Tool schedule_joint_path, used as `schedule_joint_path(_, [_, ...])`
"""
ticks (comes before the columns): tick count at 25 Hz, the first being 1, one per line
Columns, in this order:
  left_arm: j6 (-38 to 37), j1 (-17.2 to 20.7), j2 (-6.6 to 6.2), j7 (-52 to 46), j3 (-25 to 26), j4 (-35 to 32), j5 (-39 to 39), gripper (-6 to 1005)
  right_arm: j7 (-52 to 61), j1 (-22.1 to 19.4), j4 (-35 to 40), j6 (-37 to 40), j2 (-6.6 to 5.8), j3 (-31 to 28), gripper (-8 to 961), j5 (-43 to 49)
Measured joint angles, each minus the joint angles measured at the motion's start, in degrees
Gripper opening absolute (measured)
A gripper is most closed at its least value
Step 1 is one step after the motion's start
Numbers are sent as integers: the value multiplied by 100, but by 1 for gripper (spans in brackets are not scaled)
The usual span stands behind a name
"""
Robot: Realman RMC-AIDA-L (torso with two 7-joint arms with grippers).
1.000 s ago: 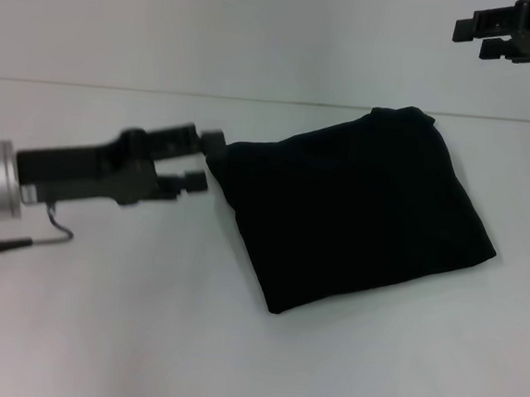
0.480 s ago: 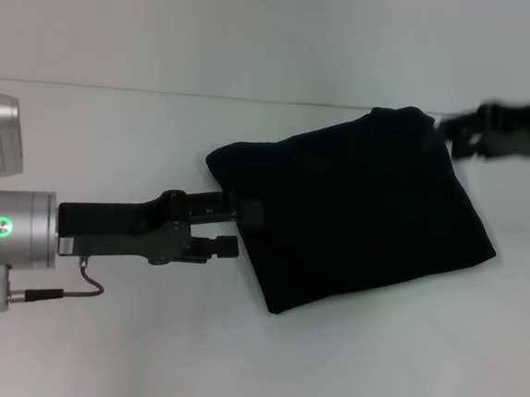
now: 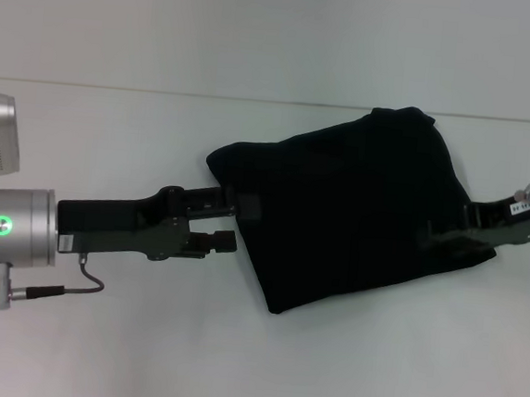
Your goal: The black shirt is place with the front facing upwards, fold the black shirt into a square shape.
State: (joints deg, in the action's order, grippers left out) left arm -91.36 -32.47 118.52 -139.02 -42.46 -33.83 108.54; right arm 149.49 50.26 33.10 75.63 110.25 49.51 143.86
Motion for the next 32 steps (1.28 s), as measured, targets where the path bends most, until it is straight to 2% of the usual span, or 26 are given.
schedule_joint_path(7, [58,-24,80,9,1,0,0,901,10,-39,-64,-714,91,18,621,275])
schedule_joint_path(12, [85,-47,103,16,23,0,-31,902,431,38,-183,-1762,142,5,621,1085])
schedule_joint_path(14, [93,-52,105,16,24,0,-34,902,572,29,-34,-1914,139,-41,622,1158])
schedule_joint_path(16, [87,-57,110,13,23,0,-42,901,557,-25,262,-1750,110,-133,622,976])
schedule_joint_path(22, [-51,-30,170,-40,-42,0,-9,901,275,-266,1206,-528,12,-461,622,82])
schedule_joint_path(27, [-20,-27,302,-247,-360,0,82,902,61,-280,1230,208,-194,-813,623,-693])
schedule_joint_path(32, [475,-86,474,-431,-750,162,114,902,31,-261,1217,540,-323,-905,624,-1122])
